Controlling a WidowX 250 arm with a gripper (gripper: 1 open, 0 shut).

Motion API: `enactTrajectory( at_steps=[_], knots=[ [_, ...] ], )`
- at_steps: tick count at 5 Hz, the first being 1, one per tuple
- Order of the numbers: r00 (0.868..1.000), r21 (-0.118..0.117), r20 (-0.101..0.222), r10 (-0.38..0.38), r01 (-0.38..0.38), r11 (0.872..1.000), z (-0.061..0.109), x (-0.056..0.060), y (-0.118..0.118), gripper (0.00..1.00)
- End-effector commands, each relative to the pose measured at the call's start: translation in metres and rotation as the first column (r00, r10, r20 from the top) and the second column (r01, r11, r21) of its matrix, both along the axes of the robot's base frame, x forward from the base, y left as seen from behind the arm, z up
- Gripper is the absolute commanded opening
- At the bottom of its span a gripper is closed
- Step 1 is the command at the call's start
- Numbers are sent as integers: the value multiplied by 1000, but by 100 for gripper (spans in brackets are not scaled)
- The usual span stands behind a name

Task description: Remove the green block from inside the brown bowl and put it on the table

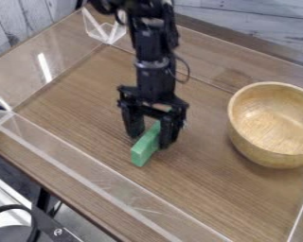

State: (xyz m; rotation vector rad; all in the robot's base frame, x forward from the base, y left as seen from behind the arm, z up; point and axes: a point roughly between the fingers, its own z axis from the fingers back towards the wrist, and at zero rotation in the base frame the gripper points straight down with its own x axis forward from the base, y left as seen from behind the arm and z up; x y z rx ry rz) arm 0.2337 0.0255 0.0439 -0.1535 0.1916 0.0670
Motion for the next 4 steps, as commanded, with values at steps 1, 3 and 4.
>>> enactTrajectory(
  at_steps=[1, 3, 4],
  knots=[
    [996, -12, 78, 36, -35, 999, 52, 10, 9, 100],
    [993, -40, 110, 46, -41, 998, 99, 16, 23, 100],
    [996, -39, 92, 5, -1, 999, 89, 14, 24, 100]
  ],
)
